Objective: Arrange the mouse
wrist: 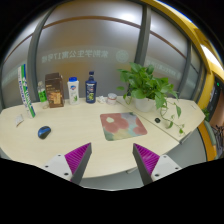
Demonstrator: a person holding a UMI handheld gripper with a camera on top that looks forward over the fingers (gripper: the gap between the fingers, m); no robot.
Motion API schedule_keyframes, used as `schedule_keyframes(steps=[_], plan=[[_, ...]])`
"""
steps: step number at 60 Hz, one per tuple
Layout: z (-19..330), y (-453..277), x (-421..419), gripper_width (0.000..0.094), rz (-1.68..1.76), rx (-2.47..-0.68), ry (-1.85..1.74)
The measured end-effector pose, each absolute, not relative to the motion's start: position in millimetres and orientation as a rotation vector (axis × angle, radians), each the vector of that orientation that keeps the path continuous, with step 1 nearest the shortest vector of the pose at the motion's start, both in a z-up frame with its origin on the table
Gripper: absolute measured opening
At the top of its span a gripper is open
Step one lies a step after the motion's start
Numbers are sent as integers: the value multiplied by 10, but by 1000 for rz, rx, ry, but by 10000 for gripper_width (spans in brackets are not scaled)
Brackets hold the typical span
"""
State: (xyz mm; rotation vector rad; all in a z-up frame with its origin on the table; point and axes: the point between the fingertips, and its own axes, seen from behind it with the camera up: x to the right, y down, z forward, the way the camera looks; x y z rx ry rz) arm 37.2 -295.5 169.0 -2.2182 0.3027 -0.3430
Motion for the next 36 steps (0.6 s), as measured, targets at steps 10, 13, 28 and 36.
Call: schedule_keyframes(steps=[10,13,28,36], plan=[[1555,-2983,333,855,-382,-2239,319],[1497,-3011,266,855,-392,-2243,334],[1051,-3080,-476,854,-369,-2271,357],[767,-2885,-1238,852,-261,-2279,336]])
